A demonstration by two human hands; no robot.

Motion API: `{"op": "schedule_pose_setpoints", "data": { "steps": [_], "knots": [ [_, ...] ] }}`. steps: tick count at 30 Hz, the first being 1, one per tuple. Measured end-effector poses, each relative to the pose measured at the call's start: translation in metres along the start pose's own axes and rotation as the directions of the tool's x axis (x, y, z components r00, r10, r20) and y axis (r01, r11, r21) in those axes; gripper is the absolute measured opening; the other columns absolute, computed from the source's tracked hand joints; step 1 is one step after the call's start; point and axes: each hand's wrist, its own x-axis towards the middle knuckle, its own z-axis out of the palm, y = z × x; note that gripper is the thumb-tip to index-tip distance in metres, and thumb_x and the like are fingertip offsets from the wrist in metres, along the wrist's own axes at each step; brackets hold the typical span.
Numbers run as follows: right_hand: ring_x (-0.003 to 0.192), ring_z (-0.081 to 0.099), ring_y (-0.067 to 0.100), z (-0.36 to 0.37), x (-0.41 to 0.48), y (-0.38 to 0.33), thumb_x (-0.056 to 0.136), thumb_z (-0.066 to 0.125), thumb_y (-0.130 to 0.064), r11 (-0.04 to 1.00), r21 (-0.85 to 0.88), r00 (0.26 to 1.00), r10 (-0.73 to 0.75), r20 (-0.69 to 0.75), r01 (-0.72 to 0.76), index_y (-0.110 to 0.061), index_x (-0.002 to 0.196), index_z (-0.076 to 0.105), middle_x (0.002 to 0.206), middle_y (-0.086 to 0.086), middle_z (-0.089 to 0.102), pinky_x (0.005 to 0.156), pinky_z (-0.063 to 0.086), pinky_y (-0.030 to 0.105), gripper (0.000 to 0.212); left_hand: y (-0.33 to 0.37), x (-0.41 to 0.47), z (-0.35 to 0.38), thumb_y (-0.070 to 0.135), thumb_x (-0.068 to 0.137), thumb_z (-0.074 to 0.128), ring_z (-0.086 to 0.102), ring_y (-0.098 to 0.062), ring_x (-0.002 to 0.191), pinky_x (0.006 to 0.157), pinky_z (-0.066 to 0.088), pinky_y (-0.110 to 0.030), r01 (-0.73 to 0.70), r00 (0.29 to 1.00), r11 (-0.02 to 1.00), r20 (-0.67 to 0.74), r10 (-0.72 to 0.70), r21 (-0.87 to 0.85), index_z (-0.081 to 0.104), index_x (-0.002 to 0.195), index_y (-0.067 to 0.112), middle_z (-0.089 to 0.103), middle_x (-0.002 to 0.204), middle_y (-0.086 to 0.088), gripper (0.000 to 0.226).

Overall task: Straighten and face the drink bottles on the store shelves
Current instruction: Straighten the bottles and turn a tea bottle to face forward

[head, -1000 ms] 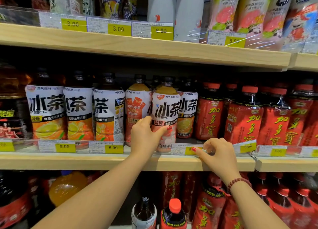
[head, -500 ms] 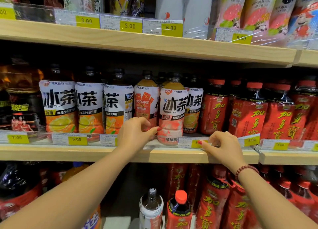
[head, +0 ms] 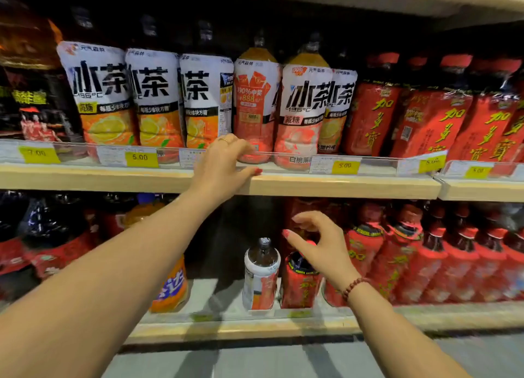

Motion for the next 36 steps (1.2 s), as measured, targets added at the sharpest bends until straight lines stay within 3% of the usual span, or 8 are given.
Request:
{"op": "schedule_pose_setpoints", "data": {
  "steps": [4, 7, 10, 13, 16, 29, 33, 36],
  "knots": [
    [0.101, 0.057, -0.006, 0.042, -0.015, 0.016, 0.078, 0.079, -0.027, 0.959, 0.121, 0.965, 0.245, 0.093, -0.256, -0.022, 0.120, 0.059, 0.118, -0.009, 0.060, 0.089, 0.048, 0.011, 0.047, 0.004, 0.002, 0.008, 0.027, 0.079, 0.075, 0.055, -0.022, 0.100, 0.085, 0.047, -0.036, 0.037, 0.997, 0.998, -0.067, -0.040, -0.049, 0.066, 0.098, 0.012, 0.062, 0.100, -0.006, 0.026],
    [0.119, 0.051, 0.008, 0.068, -0.016, 0.023, 0.078, 0.079, -0.029, 0.927, 0.134, 0.934, 0.336, 0.118, -0.350, -0.016, 0.135, 0.048, 0.134, -0.001, 0.051, 0.100, 0.040, 0.019, 0.066, 0.004, 0.003, 0.012, 0.029, 0.079, 0.076, 0.057, -0.022, 0.094, 0.084, 0.048, -0.040, 0.045, 0.993, 0.997, -0.107, -0.052, -0.069, 0.065, 0.094, 0.011, 0.062, 0.095, -0.005, 0.026],
    [0.131, 0.044, 0.018, 0.091, -0.015, 0.034, 0.074, 0.081, -0.036, 0.887, 0.105, 0.891, 0.436, 0.128, -0.449, -0.013, 0.141, 0.041, 0.143, 0.003, 0.044, 0.103, 0.033, 0.024, 0.081, 0.002, 0.002, 0.015, 0.029, 0.079, 0.076, 0.058, -0.023, 0.094, 0.085, 0.047, -0.039, 0.014, 0.990, 0.998, -0.138, -0.022, -0.061, 0.064, 0.093, 0.010, 0.062, 0.095, -0.006, 0.026],
    [0.120, 0.053, 0.020, 0.110, -0.019, 0.048, 0.066, 0.085, -0.040, 0.841, 0.107, 0.843, 0.512, 0.162, -0.531, -0.014, 0.133, 0.047, 0.136, 0.004, 0.051, 0.103, 0.041, 0.028, 0.082, 0.000, 0.002, 0.017, 0.032, 0.079, 0.075, 0.057, -0.022, 0.095, 0.083, 0.039, -0.029, -0.004, 0.986, 1.000, -0.164, 0.000, -0.024, 0.064, 0.093, 0.011, 0.063, 0.095, -0.005, 0.027],
    [0.111, 0.058, 0.020, 0.127, -0.028, 0.059, 0.057, 0.090, -0.032, 0.820, 0.165, 0.836, 0.534, 0.129, -0.549, -0.016, 0.132, 0.044, 0.124, 0.005, 0.057, 0.100, 0.048, 0.038, 0.089, -0.002, 0.002, 0.019, 0.032, 0.080, 0.074, 0.056, -0.021, 0.096, 0.082, 0.035, -0.026, -0.019, 0.982, 1.000, -0.187, 0.018, -0.005, 0.063, 0.093, 0.012, 0.063, 0.096, -0.004, 0.027],
    [0.096, 0.054, -0.011, 0.151, -0.043, 0.085, 0.053, 0.093, -0.012, 0.797, 0.273, 0.834, 0.551, 0.037, -0.539, -0.029, 0.122, 0.046, 0.108, -0.025, 0.055, 0.081, 0.041, 0.004, 0.085, -0.005, 0.000, 0.025, 0.032, 0.081, 0.072, 0.056, -0.021, 0.091, 0.079, 0.038, -0.029, -0.076, 0.964, 0.997, -0.255, 0.080, 0.025, 0.063, 0.092, 0.012, 0.062, 0.092, -0.003, 0.024],
    [0.100, 0.063, 0.010, 0.149, -0.042, 0.080, 0.053, 0.093, -0.011, 0.791, 0.279, 0.817, 0.575, -0.036, -0.544, -0.019, 0.123, 0.055, 0.111, -0.007, 0.066, 0.093, 0.051, 0.029, 0.080, -0.006, 0.000, 0.026, 0.032, 0.082, 0.071, 0.056, -0.021, 0.090, 0.079, 0.037, -0.028, -0.088, 0.959, 0.995, -0.266, 0.094, 0.036, 0.063, 0.092, 0.012, 0.061, 0.091, -0.003, 0.024],
    [0.100, 0.063, 0.010, 0.146, -0.042, 0.072, 0.053, 0.092, -0.011, 0.797, 0.300, 0.822, 0.566, -0.069, -0.524, -0.020, 0.121, 0.057, 0.111, -0.005, 0.067, 0.095, 0.052, 0.033, 0.078, -0.005, -0.001, 0.027, 0.031, 0.081, 0.072, 0.056, -0.022, 0.088, 0.077, 0.037, -0.028, -0.096, 0.957, 0.994, -0.271, 0.106, 0.049, 0.064, 0.092, 0.011, 0.061, 0.090, -0.004, 0.023]
  ]
}}
